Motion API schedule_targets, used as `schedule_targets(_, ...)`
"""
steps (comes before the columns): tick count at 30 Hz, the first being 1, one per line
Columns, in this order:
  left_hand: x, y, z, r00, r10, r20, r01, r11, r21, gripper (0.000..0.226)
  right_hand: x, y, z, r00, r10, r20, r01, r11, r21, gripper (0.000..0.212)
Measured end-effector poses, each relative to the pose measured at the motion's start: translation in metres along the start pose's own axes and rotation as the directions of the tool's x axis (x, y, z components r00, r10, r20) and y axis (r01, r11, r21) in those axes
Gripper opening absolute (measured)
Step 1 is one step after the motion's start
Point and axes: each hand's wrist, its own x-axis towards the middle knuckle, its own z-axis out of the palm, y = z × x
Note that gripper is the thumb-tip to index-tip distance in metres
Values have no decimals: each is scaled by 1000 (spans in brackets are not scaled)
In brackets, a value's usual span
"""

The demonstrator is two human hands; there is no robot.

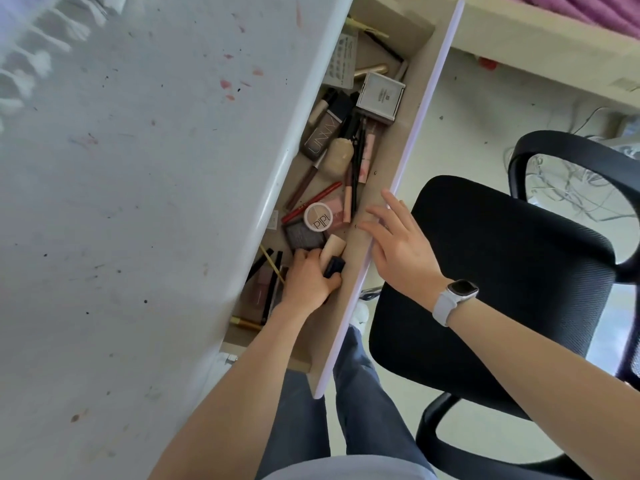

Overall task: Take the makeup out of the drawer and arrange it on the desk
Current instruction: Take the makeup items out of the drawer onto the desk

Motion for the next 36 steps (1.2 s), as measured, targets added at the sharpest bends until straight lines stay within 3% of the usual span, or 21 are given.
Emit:
schedule_targets(8, -13, -1, -9, 994, 76, 78, -59, 977, -203, 39, 5, -5, -1, 999, 20, -44, -22, 999, -38, 28)
schedule_targets(13, -47, 9, -40, 980, 195, -37, -198, 937, -289, 36, 22, -12, -8, 994, 69, -80, -76, 994, -79, 25)
schedule_targets(16, -64, 7, -76, 942, 201, -268, -271, 929, -254, 44, 38, -23, -3, 999, 49, 17, -47, 991, -124, 27)
schedule_targets(19, -70, -2, -113, 879, 131, -458, -256, 941, -223, 52, 57, -42, 14, 955, 71, 289, -31, 990, -140, 41)
schedule_targets(21, -67, -10, -132, 845, 44, -532, -208, 945, -252, 53, 67, -51, 30, 883, 172, 437, -103, 979, -176, 49)
schedule_targets(24, -57, -20, -147, 821, -87, -564, -126, 936, -327, 53, 73, -60, 52, 825, 277, 493, -167, 952, -256, 50)
schedule_targets(28, -46, -32, -158, 803, -115, -585, -113, 934, -338, 44, 74, -61, 60, 850, 306, 428, -221, 946, -237, 40)
schedule_targets(30, -41, -37, -164, 786, -101, -610, -123, 941, -316, 42, 73, -61, 54, 898, 318, 304, -314, 947, -63, 35)
schedule_targets(32, -36, -41, -168, 761, -116, -638, -119, 942, -313, 46, 75, -66, 39, 915, 384, 122, -402, 892, 207, 44)
schedule_targets(34, -32, -43, -173, 738, -163, -655, -87, 939, -332, 50, 84, -80, 22, 917, 394, -72, -338, 857, 389, 50)
schedule_targets(36, -31, -46, -179, 704, -222, -675, -54, 930, -362, 55, 99, -99, 12, 930, 314, -194, -205, 877, 435, 52)
